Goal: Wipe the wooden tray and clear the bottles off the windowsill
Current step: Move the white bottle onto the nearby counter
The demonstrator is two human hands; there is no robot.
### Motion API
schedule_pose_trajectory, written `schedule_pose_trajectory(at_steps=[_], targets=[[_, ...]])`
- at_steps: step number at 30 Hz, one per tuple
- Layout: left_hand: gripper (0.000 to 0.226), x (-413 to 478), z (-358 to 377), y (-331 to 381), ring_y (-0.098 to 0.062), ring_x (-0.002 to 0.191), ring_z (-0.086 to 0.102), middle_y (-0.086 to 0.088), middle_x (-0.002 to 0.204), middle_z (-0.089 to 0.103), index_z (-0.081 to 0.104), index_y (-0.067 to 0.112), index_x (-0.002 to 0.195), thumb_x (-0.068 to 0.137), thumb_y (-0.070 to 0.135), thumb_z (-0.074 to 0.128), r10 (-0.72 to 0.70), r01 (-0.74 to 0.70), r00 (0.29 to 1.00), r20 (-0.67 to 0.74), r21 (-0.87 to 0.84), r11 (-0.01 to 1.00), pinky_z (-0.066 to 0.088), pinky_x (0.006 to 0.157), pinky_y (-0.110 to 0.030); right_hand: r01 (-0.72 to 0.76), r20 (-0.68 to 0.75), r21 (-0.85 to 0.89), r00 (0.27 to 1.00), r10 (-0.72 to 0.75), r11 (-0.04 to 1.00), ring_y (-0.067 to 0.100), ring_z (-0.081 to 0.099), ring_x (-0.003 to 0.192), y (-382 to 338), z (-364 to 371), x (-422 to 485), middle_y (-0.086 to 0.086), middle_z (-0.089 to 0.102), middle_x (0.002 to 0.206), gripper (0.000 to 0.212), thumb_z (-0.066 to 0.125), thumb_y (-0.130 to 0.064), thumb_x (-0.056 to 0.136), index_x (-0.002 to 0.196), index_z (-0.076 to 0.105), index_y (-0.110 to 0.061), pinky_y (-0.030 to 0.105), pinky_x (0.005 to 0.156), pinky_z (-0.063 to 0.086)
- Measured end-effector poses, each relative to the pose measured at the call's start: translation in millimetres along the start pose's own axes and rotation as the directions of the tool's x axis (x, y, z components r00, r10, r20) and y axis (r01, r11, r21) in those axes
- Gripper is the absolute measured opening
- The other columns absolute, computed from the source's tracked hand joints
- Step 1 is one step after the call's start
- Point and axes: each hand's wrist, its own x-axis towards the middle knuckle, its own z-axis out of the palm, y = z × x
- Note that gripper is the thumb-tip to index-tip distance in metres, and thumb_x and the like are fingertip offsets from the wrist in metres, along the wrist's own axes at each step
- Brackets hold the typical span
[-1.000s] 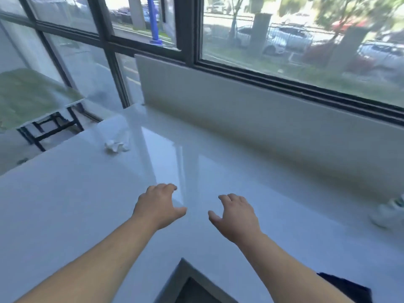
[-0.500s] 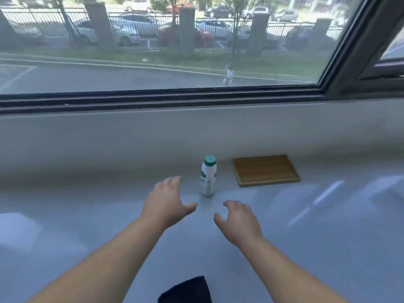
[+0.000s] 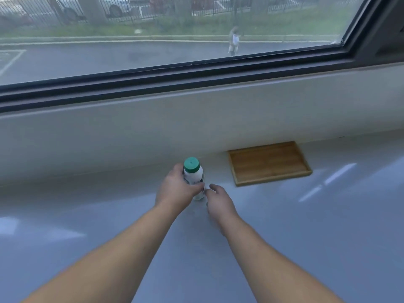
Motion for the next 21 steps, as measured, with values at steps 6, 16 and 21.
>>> schedule_pose_trajectory(at_steps=[6,16,21], targets=[[0.045,-13,-14,-17,-0.008,0.081,0.064,0.016,0.089,0.067,0.052,0.038,0.097,0.067,0.05,0.082,0.026,-0.029,0.999,-0.042,-0.074,0.997,0.056,0.071,-0.039,0.002,0.043,0.072,0.999,-0.005,0.997,0.019,0.061,0.1,0,22,-9,0.002,0.065,0.128,0.047,0.053,-0.046,0.096,0.139,0.054,-0.029,0.041,0.092,0.054],[0.045,-95,-147,-136,-0.002,0.083,0.063,0.021,0.091,0.065,0.052,0.043,0.099,0.066,0.05,0.082,-0.05,0.012,0.977,-0.208,-0.182,0.983,0.052,0.066,-0.032,0.038,0.21,-0.021,0.977,-0.033,0.999,0.041,0.059,0.118,-1,169,-111,0.004,0.062,0.12,0.007,0.055,-0.034,0.1,0.102,0.062,-0.035,0.054,0.101,0.05],[0.044,-185,-238,-248,0.0,0.086,0.061,0.018,0.097,0.061,0.051,0.041,0.098,0.069,0.053,0.082,-0.13,0.059,0.933,-0.336,-0.213,0.975,0.052,0.07,-0.031,0.052,0.374,-0.053,0.927,-0.028,0.997,0.03,0.062,0.113,23,302,-193,-0.005,0.063,0.113,0.012,0.058,-0.025,0.097,0.092,0.064,-0.033,0.049,0.101,0.053]])
